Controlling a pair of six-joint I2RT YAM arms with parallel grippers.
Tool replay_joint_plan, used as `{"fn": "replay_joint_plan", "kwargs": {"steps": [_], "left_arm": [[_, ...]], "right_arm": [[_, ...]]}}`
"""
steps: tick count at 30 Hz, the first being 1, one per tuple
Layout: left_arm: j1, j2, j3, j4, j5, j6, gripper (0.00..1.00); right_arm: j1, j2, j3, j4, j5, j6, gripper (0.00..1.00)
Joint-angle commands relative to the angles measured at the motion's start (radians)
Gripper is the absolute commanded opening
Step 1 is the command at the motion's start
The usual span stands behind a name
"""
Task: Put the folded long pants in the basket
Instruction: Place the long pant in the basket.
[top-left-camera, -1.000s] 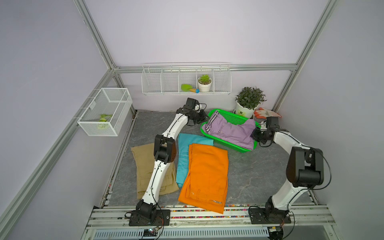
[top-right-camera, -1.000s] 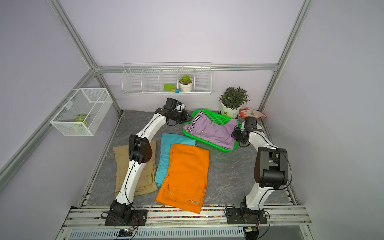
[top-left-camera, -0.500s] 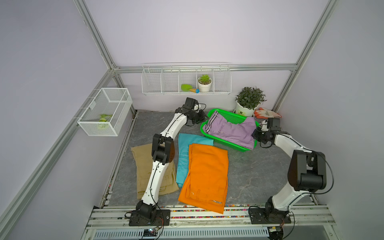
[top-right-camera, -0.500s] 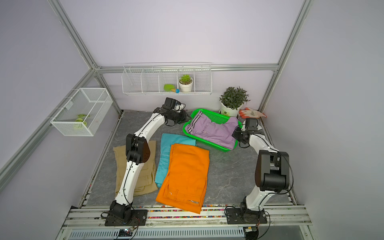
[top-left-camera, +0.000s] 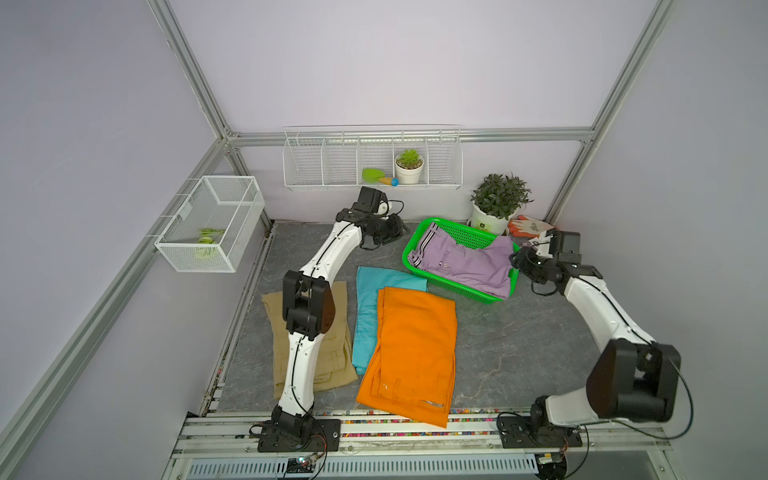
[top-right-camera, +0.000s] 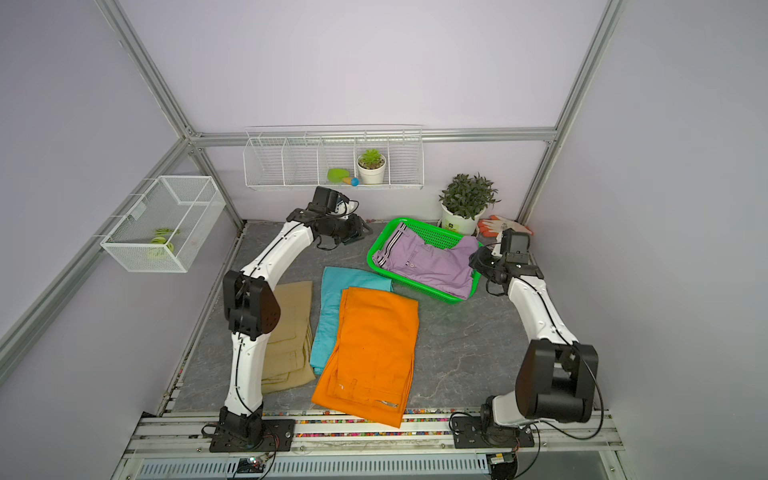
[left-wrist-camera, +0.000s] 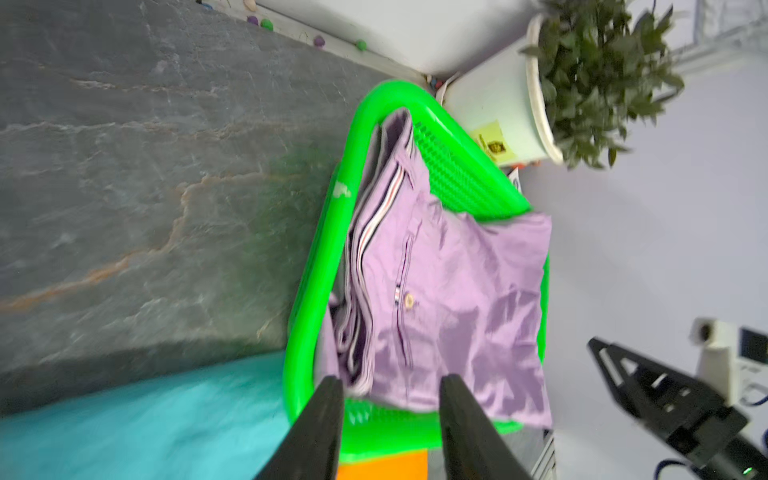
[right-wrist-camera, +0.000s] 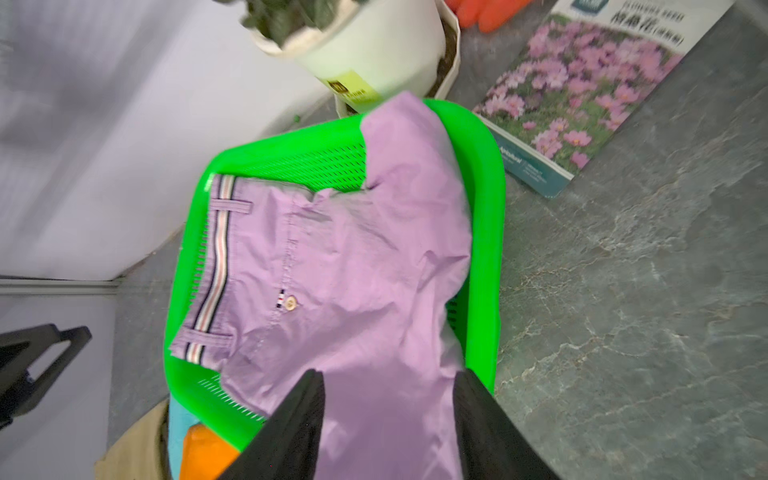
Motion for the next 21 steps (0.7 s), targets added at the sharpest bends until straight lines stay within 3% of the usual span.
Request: {"fn": "replay_joint_plan", "kwargs": {"steps": [1,7,12,17,21], "left_arm": [[-0.004,-0.254,-0.242,0.083,-0.057,-0.023,0.56],[-0.024,-0.754,-0.861,0.169,-0.141,-0.207,0.61],[-0.092,-1.112,-1.279,0.125,-0.181,-0.348,0.65],[-0.131,-1.372,-1.528,0.065,-0.176,-0.453,0.67],[-0.131,-1.512,-1.600,0.032,-0.165,-0.499,0.67]], "right_arm": [[0.019,-0.116,-0.008,-0.103,-0.030,-0.050,0.57],[0.200,-0.272,-0.095,-0.086,-0.114,-0.111,0.55],[0.462,-0.177,-0.095,-0.144,-0.156,-0.213,0.53],[0.664,0.038,-0.029,-0.186,-0.094,-0.394,0.53],[0.700,0.243,0.085,-0.238,-0.043,-0.508,0.55]]}}
